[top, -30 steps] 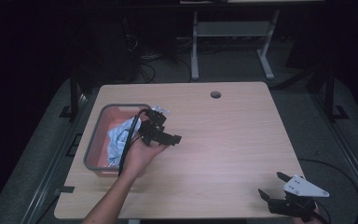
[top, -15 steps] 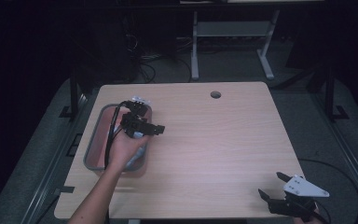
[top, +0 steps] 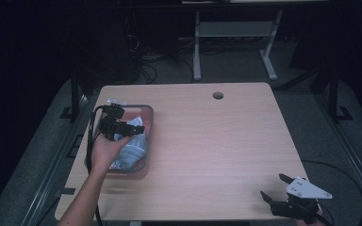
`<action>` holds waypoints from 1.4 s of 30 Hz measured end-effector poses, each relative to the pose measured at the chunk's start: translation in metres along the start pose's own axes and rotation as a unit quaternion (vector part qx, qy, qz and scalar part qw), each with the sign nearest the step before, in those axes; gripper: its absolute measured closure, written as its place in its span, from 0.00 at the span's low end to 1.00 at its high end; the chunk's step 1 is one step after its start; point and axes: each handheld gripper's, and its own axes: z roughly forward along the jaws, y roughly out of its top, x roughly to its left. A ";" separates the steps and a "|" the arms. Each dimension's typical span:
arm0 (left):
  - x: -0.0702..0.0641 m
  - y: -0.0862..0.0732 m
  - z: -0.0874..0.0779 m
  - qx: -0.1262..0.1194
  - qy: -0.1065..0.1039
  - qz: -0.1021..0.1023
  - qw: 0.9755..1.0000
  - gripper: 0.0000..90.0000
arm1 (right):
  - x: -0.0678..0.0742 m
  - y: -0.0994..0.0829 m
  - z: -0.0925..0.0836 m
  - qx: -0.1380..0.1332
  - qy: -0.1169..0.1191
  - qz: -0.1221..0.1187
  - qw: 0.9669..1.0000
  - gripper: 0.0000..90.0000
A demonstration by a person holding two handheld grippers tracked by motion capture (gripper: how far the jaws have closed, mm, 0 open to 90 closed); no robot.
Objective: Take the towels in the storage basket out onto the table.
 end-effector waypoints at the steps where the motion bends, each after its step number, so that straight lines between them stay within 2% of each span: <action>1: 0.003 -0.001 0.000 0.002 0.004 -0.003 1.000 0.23 | 0.001 0.000 0.000 -0.001 0.000 0.002 1.000 0.15; 9: 0.021 -0.012 0.004 0.017 0.025 -0.025 0.999 0.23 | 0.001 0.000 0.000 -0.002 0.002 -0.005 1.000 0.15; 16: 0.027 -0.020 0.019 0.047 0.035 -0.032 0.998 0.25 | 0.002 0.001 0.000 -0.005 0.004 -0.002 1.000 0.15; 19: 0.027 -0.021 0.024 0.068 0.049 -0.030 0.996 0.25 | 0.002 0.001 -0.001 -0.004 0.005 -0.004 1.000 0.15; 24: 0.029 -0.022 0.031 0.089 0.065 -0.031 0.993 0.25 | 0.001 0.001 -0.002 -0.006 0.006 -0.003 1.000 0.15; 26: 0.029 -0.023 0.031 0.086 0.077 -0.027 0.993 0.25 | 0.001 0.001 -0.002 -0.007 0.006 -0.004 1.000 0.15; 27: 0.030 -0.023 0.030 0.079 0.078 -0.029 0.993 0.25 | 0.001 0.001 -0.002 -0.007 0.006 -0.004 1.000 0.15; 29: 0.033 -0.025 0.029 0.081 0.082 -0.032 0.993 0.25 | 0.001 0.001 -0.002 -0.007 0.006 -0.002 1.000 0.15; 31: 0.034 -0.026 0.029 0.084 0.081 -0.040 0.992 0.25 | 0.000 0.001 -0.002 -0.006 0.007 -0.001 1.000 0.15; 33: 0.035 -0.027 0.030 0.092 0.082 -0.036 0.992 0.25 | 0.000 0.001 -0.001 -0.007 0.008 -0.003 1.000 0.15; 35: 0.035 -0.028 0.033 0.100 0.081 -0.040 0.991 0.25 | 0.001 0.002 -0.001 -0.007 0.010 -0.003 1.000 0.15; 39: 0.033 -0.028 0.044 0.137 0.072 -0.034 0.987 0.23 | 0.002 0.002 -0.002 -0.005 0.011 -0.001 1.000 0.15; 41: 0.033 -0.028 0.048 0.145 0.072 -0.035 0.986 0.23 | 0.001 0.002 -0.002 -0.010 0.011 0.001 1.000 0.15; 42: 0.034 -0.028 0.049 0.152 0.073 -0.028 0.985 0.25 | 0.001 0.002 -0.002 -0.010 0.011 0.001 1.000 0.15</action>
